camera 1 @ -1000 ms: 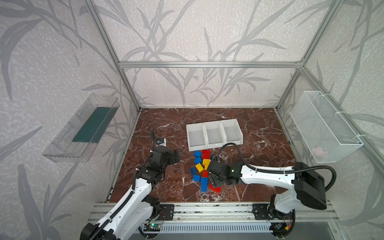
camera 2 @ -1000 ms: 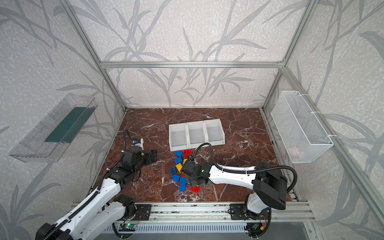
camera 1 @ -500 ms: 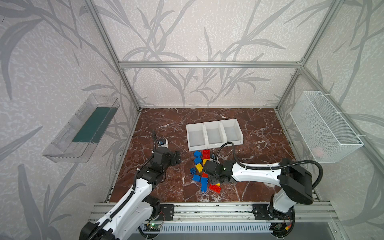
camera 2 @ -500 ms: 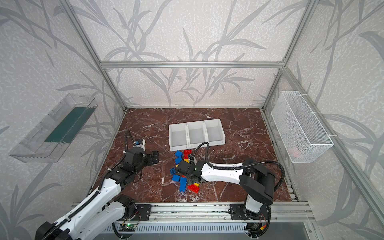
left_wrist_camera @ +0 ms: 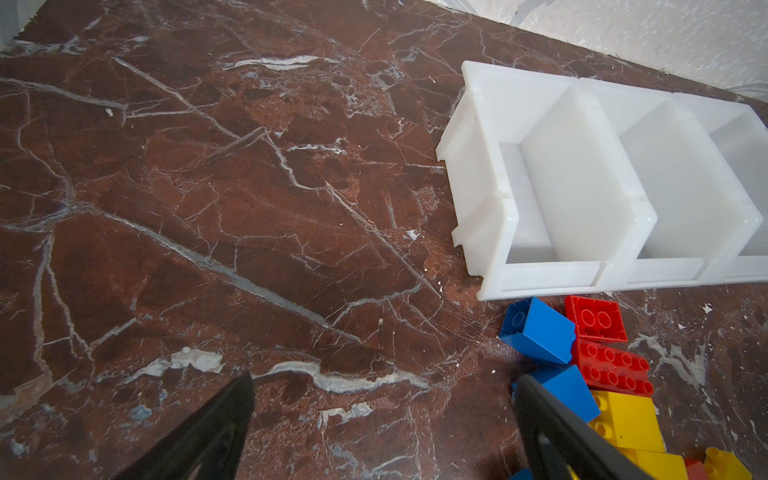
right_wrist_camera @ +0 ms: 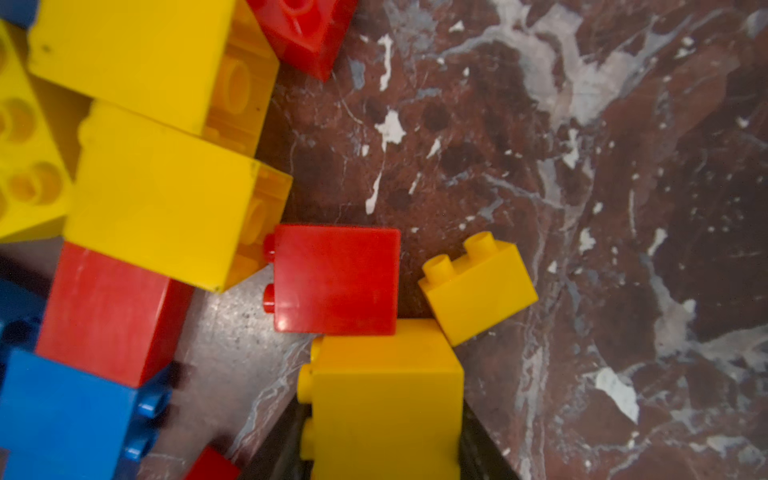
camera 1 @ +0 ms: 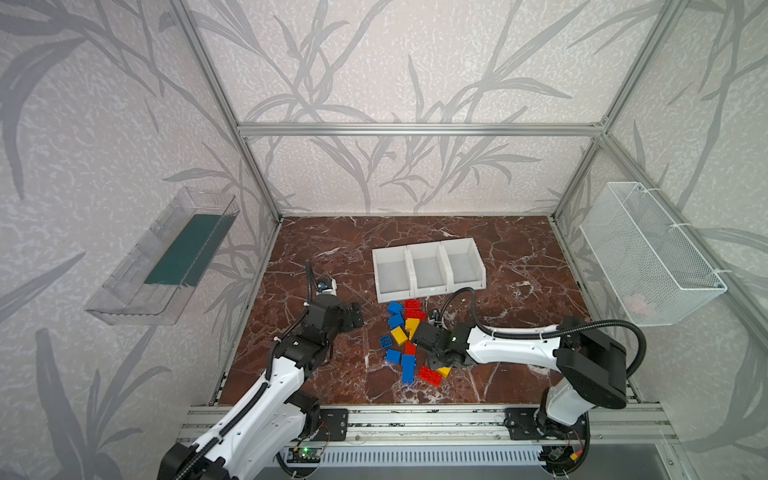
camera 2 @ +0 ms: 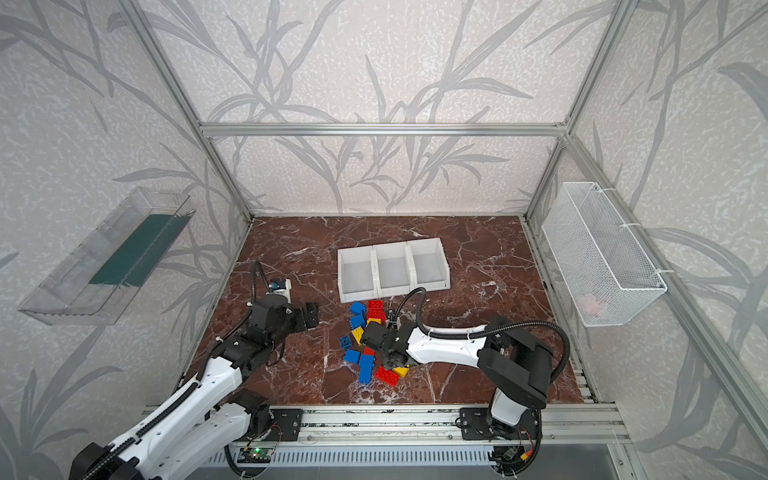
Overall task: Sort the legos into containers by color
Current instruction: 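Carry the yellow brick to the bin compartment nearest the right arm and release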
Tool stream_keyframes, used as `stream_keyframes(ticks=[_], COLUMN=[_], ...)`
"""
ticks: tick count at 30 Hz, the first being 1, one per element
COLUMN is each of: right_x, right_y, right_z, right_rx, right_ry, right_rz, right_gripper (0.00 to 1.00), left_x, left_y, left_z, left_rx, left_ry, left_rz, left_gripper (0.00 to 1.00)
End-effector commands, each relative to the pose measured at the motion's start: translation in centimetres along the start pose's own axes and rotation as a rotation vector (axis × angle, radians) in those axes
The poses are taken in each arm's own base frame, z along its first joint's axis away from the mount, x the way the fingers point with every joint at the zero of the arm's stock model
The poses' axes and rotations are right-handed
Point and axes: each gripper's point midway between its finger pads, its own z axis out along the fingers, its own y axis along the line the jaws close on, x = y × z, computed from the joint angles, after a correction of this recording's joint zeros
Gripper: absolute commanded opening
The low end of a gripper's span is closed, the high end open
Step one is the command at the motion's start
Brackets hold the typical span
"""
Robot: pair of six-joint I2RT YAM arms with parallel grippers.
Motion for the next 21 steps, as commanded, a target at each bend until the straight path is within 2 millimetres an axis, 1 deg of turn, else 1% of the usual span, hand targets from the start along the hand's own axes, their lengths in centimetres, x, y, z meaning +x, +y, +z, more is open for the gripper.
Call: stream_keyframes(ticks=[1, 4, 7, 11, 12, 16, 21], right_x=[-0.8, -1.2, -2.1, -4.7, -6.0, -10.4, -15.8], right_y=[-0.7, -0.9, -1.3, -2.4, -3.3, -5.4, -9.4], right_z=[-1.0, -1.4, -2.3, -4.6, -5.1, -7.1, -7.4], right_rx=[-0.001, -0.001, -0.006, -0.015, -0.011, -0.018, -0.032], right_ry=[-0.039, -0.052, -0.075, -0.132, -0.157, -0.270, -0.292], right_rz=[0.021, 0.019, 0.011, -0.009, 0.007, -0.017, 0.031], right_gripper=[0.41, 0.40, 0.40, 0.40, 0.40, 0.40, 0.40], left_x=[0.8, 0.8, 0.7, 0.8, 0.7, 0.7, 0.7], left_y=[0.4, 0.4, 0.4, 0.4, 0.4, 0.4, 0.3], left_z=[0.1, 0.1, 0.1, 0.0, -0.1, -0.1, -0.2], left_rx=[-0.020, -0.019, -0.017, -0.018, -0.020, -0.018, -0.014], left_ry=[0.018, 0.018, 0.015, 0.013, 0.011, 0.011, 0.009], left_rz=[-0.010, -0.011, -0.011, -0.009, -0.010, -0.011, -0.017], left_gripper=[0.99, 0.99, 0.99, 0.99, 0.99, 0.99, 0.99])
